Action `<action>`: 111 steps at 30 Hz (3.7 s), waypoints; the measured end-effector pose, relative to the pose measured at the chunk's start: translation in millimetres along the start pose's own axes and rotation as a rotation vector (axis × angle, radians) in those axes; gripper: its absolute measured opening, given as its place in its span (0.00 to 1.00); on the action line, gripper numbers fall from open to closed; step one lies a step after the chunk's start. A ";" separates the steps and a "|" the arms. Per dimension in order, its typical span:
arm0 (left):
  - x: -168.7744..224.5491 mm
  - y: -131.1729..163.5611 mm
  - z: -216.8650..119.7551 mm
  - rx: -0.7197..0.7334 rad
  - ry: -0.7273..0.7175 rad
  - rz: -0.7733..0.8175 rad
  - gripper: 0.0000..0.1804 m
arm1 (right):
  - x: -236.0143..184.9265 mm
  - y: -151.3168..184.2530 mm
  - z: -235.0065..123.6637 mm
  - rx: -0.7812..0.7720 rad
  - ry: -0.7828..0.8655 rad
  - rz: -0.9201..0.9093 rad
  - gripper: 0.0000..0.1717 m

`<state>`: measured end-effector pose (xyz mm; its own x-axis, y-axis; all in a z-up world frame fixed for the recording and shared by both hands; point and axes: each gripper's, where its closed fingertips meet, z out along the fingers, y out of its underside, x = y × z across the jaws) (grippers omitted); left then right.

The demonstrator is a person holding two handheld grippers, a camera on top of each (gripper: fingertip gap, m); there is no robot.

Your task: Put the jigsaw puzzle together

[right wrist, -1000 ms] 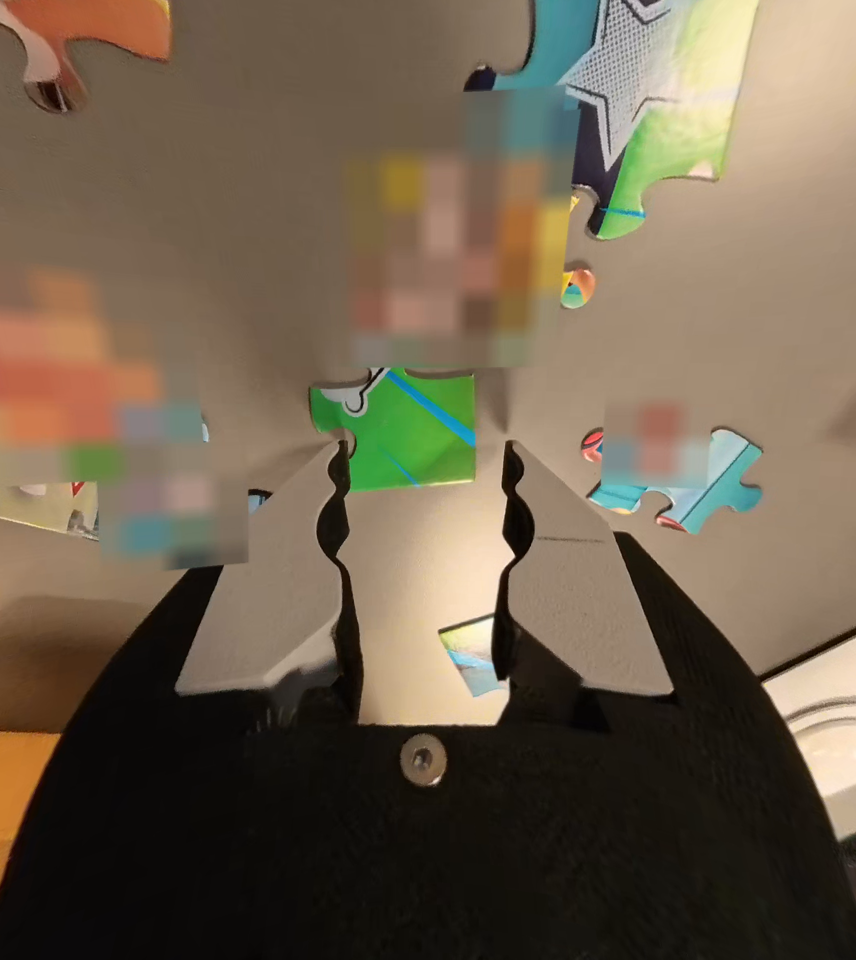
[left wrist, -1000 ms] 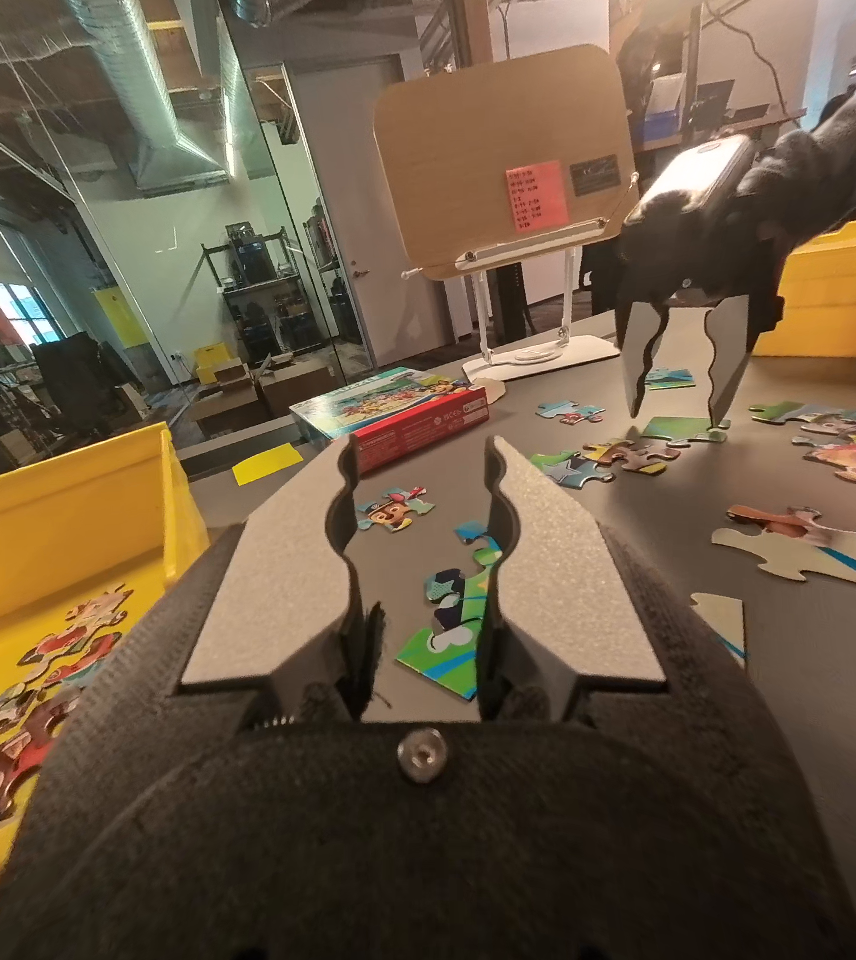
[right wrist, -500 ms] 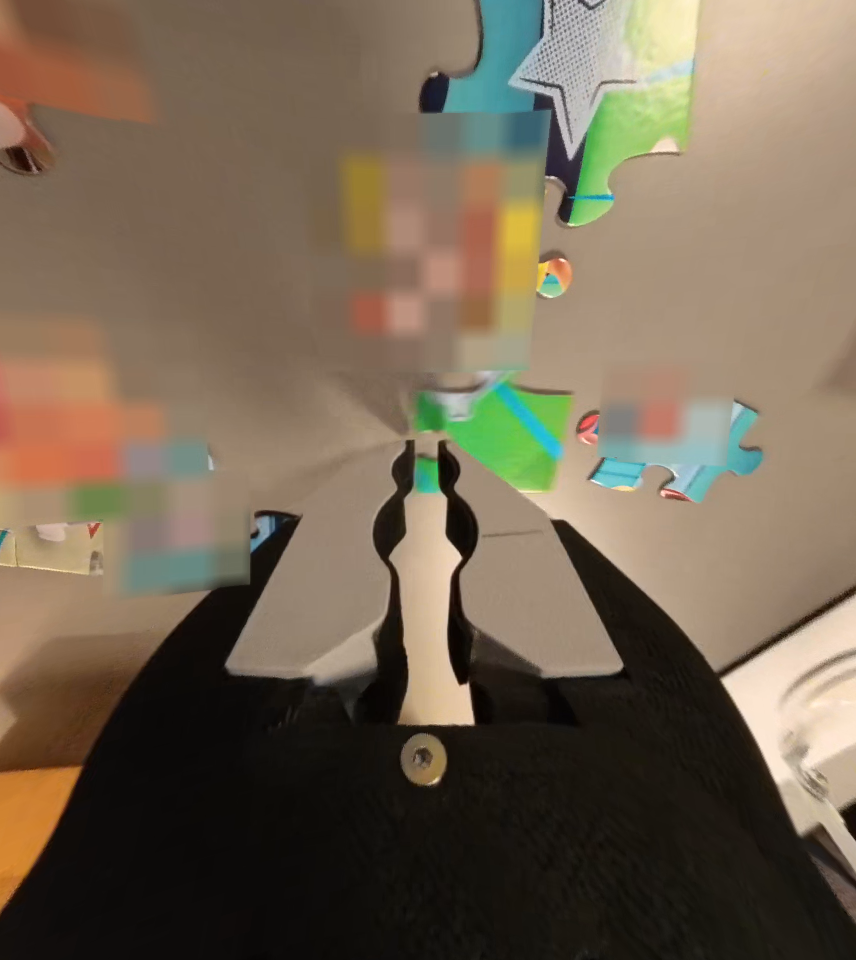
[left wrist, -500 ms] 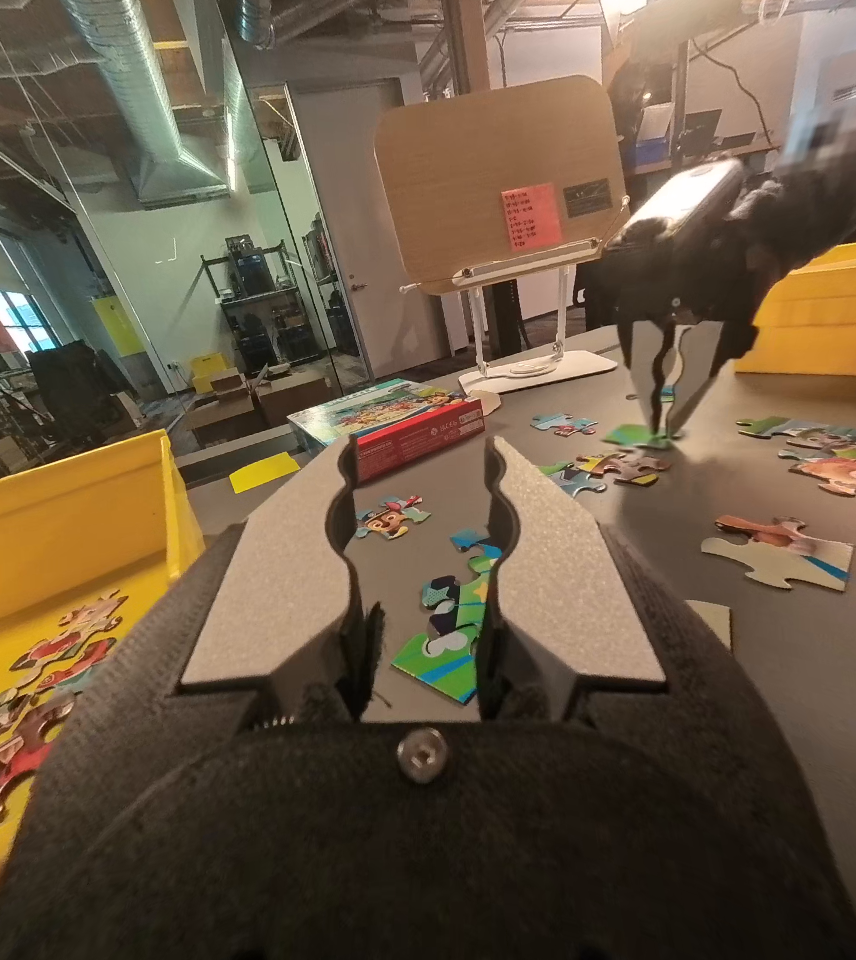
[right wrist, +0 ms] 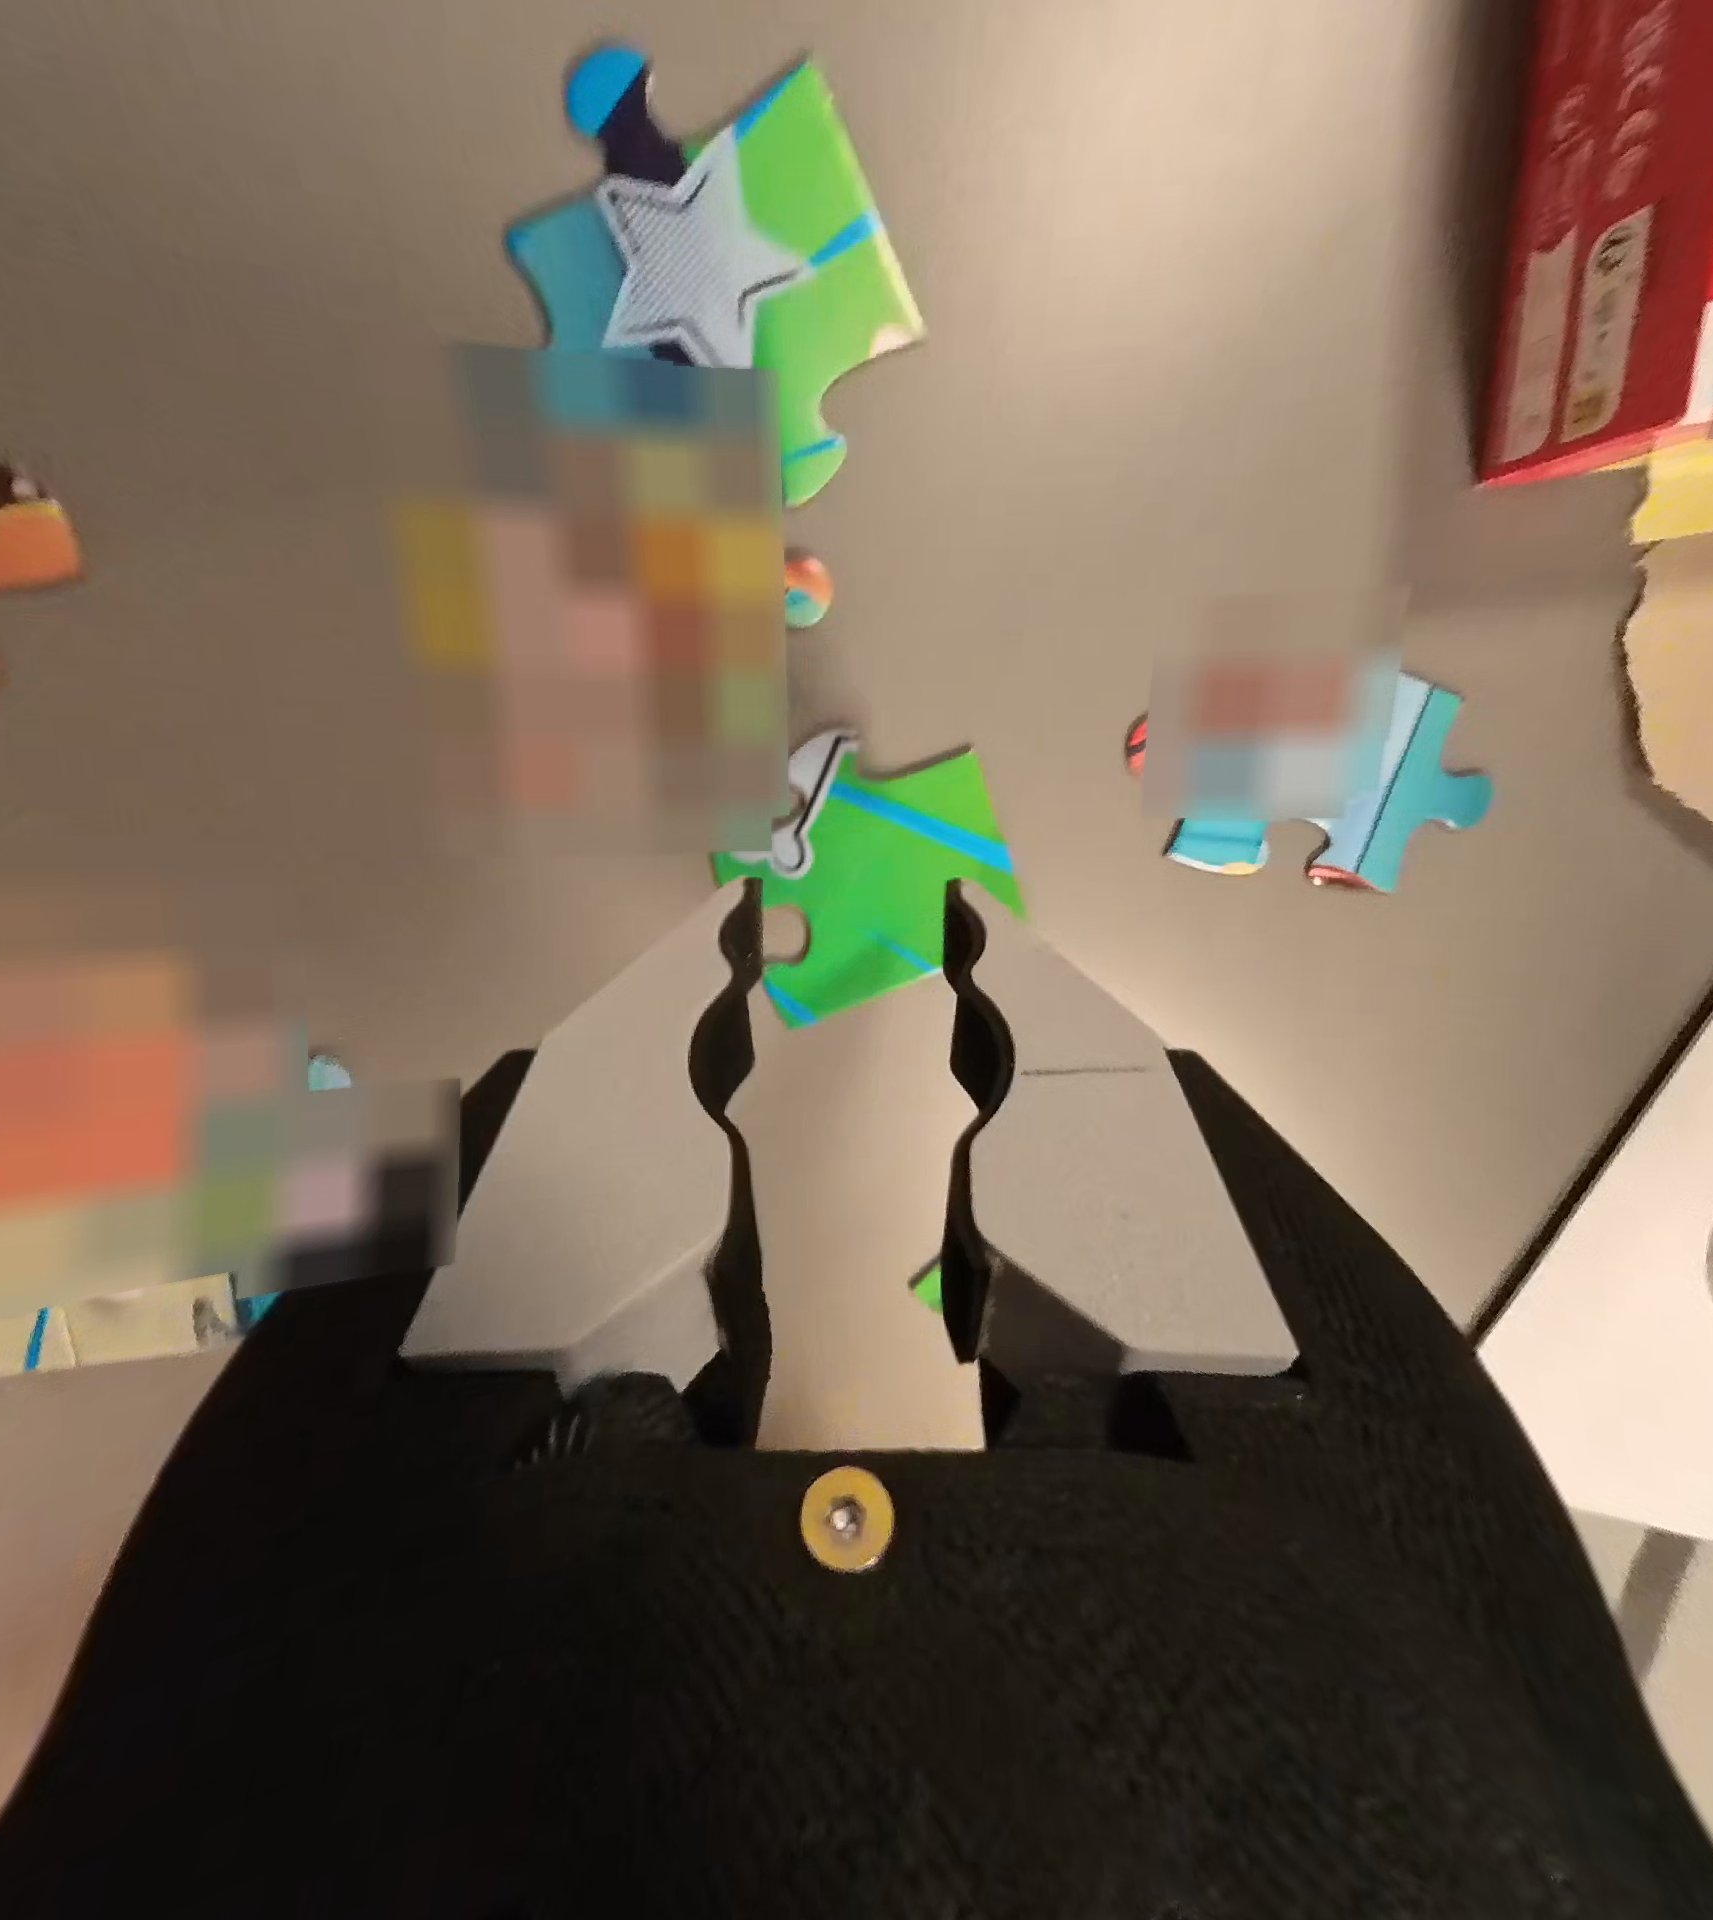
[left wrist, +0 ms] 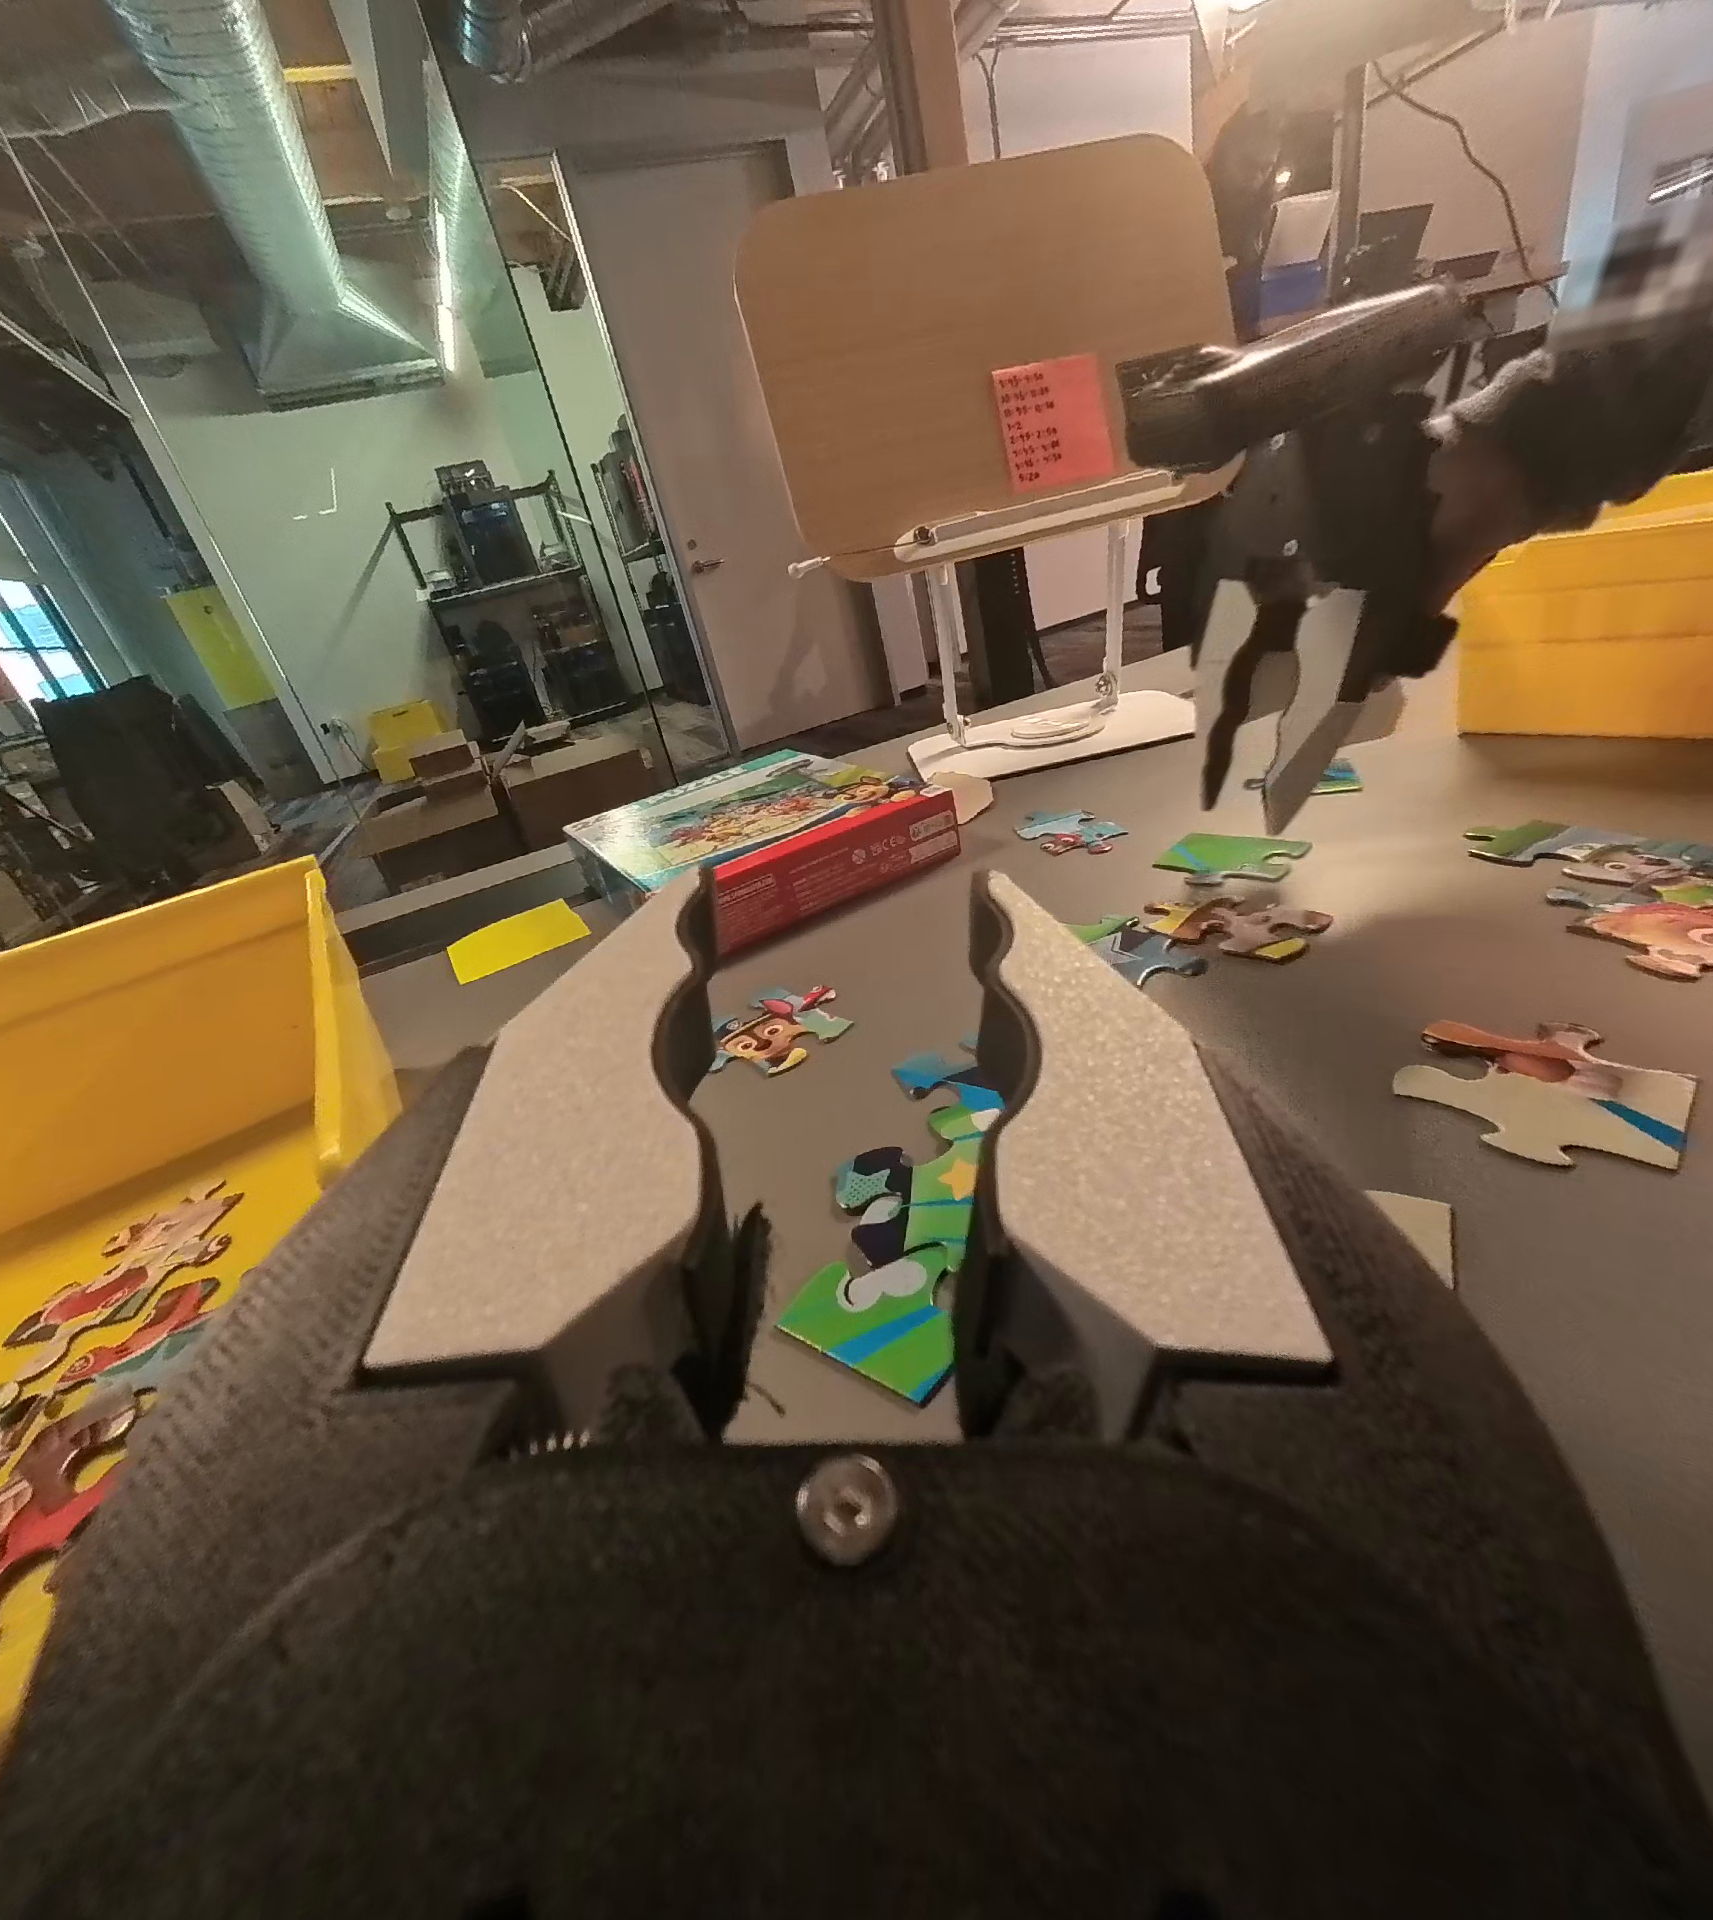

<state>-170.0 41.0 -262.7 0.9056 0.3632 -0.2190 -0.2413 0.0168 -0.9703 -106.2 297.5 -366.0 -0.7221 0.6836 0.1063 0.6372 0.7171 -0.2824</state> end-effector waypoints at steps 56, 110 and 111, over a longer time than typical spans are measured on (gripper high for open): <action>167.0 -33.2 123.0 -0.280 0.731 0.008 0.37 | -20.5 80.8 -54.6 0.494 0.388 0.870 0.27; 258.1 72.8 207.3 -0.576 1.121 0.184 0.00 | -31.5 111.0 -35.9 0.625 0.366 0.915 0.11; 257.1 74.1 207.1 -0.587 1.119 0.184 0.00 | -31.4 112.3 -34.4 0.618 0.365 0.917 0.11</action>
<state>-27.3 328.6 -369.6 0.7431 -0.6677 -0.0437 -0.4636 -0.4666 -0.7532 -2.7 361.3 -368.3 0.1263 0.9823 -0.1386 0.5682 -0.1862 -0.8016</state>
